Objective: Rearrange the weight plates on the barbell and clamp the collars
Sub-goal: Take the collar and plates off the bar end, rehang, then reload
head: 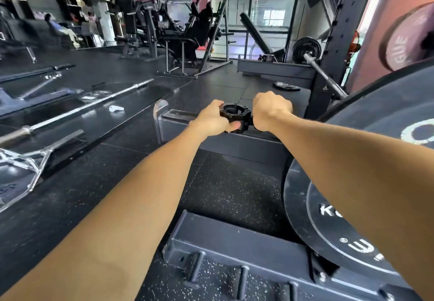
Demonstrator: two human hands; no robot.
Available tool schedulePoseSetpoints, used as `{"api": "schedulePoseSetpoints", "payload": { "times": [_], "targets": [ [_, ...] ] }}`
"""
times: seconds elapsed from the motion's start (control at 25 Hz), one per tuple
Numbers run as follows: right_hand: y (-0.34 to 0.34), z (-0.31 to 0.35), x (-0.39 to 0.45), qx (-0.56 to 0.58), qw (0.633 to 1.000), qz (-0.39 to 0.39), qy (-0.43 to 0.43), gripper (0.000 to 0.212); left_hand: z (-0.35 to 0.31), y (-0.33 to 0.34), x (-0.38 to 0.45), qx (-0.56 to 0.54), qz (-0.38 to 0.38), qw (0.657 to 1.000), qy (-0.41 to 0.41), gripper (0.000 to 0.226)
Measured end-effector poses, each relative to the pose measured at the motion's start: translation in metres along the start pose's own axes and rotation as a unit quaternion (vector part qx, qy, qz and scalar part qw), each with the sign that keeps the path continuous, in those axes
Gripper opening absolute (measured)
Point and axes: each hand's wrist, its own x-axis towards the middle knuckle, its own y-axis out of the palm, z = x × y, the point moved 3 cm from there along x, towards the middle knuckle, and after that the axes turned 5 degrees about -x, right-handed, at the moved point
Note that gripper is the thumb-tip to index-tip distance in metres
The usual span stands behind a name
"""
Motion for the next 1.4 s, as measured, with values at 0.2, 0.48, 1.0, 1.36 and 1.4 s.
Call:
{"api": "schedulePoseSetpoints", "payload": {
  "times": [0.2,0.48,1.0,1.36,1.4],
  "targets": [
    [0.004,-0.002,0.003,0.010,1.000,0.004,0.012,0.024,0.007,-0.003,-0.002,-0.022,-0.001,1.000,-0.011,0.094],
    [-0.014,0.001,-0.017,-0.017,0.999,0.022,-0.041,0.019,0.015,-0.015,-0.042,0.030,-0.122,0.992,-0.007,0.097],
    [-0.036,-0.030,-0.146,-0.102,0.978,0.007,-0.181,0.081,-0.020,0.015,-0.172,-0.004,-0.036,0.999,0.027,0.089],
    [-0.062,-0.136,-0.278,-0.061,0.988,-0.003,-0.139,0.086,-0.081,0.069,-0.274,0.003,0.013,0.998,0.065,0.091],
    [-0.063,-0.151,-0.286,-0.056,0.991,-0.005,-0.122,0.087,-0.088,0.076,-0.279,0.001,0.019,0.997,0.069,0.091]
  ]
}}
